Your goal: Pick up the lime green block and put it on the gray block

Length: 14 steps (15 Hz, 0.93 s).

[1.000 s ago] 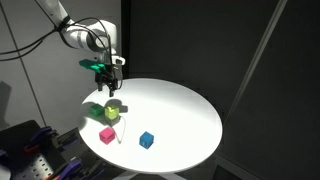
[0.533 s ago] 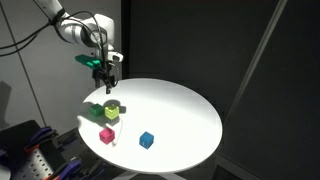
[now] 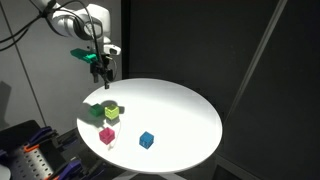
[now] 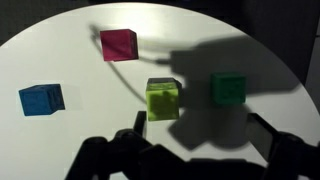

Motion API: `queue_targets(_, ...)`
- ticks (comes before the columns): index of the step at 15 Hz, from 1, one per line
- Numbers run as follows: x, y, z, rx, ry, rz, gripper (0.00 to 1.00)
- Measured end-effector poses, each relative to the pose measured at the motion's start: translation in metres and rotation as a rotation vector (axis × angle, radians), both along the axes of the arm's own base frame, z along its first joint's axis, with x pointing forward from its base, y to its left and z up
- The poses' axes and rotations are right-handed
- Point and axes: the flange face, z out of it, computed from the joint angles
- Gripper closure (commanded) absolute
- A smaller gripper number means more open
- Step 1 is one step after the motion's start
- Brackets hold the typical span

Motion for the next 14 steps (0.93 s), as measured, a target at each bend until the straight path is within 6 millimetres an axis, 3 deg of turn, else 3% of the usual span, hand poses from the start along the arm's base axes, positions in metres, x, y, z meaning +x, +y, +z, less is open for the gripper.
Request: queue_targets(14,-0.025,-0.005,0.042,-0.004,-0.006,0.025,0.00)
